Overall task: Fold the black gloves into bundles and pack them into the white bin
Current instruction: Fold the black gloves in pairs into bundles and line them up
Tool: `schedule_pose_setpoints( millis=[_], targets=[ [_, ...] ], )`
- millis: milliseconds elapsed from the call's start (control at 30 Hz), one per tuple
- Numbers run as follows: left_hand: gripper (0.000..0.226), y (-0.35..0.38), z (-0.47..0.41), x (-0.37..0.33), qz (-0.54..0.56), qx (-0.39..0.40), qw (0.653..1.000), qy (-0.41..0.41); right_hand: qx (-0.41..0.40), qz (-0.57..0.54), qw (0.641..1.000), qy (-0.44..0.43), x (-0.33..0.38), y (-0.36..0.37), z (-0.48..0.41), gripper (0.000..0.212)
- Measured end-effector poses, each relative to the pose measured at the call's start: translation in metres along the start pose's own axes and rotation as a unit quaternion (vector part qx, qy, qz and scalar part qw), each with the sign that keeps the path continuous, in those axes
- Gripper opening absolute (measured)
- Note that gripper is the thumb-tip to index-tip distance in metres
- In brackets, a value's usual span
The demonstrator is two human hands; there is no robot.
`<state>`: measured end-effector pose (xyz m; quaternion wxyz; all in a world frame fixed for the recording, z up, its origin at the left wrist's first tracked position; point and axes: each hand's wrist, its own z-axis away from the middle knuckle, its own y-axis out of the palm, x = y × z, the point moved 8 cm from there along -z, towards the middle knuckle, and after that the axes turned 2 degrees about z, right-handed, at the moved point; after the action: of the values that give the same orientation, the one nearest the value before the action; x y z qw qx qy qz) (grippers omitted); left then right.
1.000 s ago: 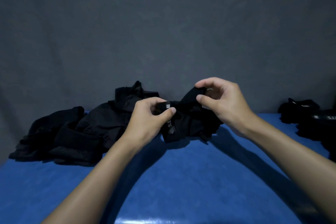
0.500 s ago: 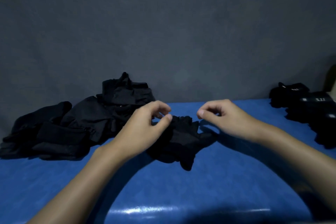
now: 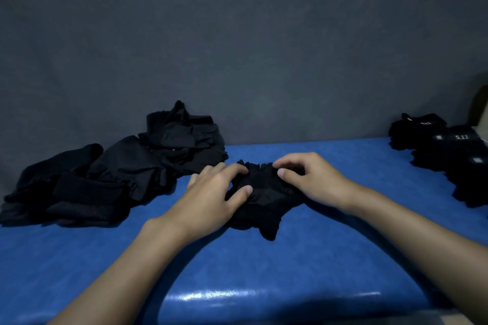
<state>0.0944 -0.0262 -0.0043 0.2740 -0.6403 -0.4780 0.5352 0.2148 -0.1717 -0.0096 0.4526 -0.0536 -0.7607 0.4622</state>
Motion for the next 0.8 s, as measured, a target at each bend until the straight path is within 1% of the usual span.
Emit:
schedule_pose_setpoints(
  millis=[133,167,233,300,333,433,467,600,700,800],
  targets=[
    [0.043,0.001,0.0,0.001,0.0,0.001,1.0,0.006,-0.02,-0.083,0.996,0.01,0.004,0.0,-0.004,0.009],
    [0.045,0.001,0.0,0.001,0.001,0.004,1.0,0.008,-0.024,-0.095,0.995,0.012,0.005,0.001,-0.005,0.014],
    [0.047,0.003,0.0,0.002,0.002,0.01,1.0,0.012,-0.034,-0.075,0.996,0.025,0.003,0.003,-0.008,0.031],
    [0.049,0.003,0.0,0.002,0.005,0.012,1.0,0.014,-0.024,-0.057,0.998,0.034,0.0,0.008,-0.012,0.038],
    [0.049,0.004,0.0,0.002,0.006,0.011,1.0,0.015,-0.022,-0.056,0.998,0.038,-0.001,0.01,-0.013,0.036],
    [0.05,0.003,0.0,0.002,0.01,0.008,1.0,0.017,-0.035,-0.066,0.997,0.035,-0.002,0.01,-0.018,0.015],
    [0.051,0.004,0.0,0.003,0.009,0.007,1.0,0.017,-0.04,-0.074,0.996,0.033,-0.001,0.01,-0.019,0.012],
    [0.051,0.004,0.001,0.003,0.005,0.008,1.0,0.023,-0.073,-0.102,0.992,0.022,-0.001,0.0,-0.022,0.021],
    [0.051,0.004,0.002,0.002,0.003,0.01,1.0,0.027,-0.114,-0.101,0.987,0.044,-0.01,-0.01,-0.025,0.022],
    [0.051,0.004,0.001,0.002,-0.01,0.019,1.0,0.022,-0.126,-0.09,0.986,0.063,-0.017,-0.01,-0.026,0.021]
  ],
)
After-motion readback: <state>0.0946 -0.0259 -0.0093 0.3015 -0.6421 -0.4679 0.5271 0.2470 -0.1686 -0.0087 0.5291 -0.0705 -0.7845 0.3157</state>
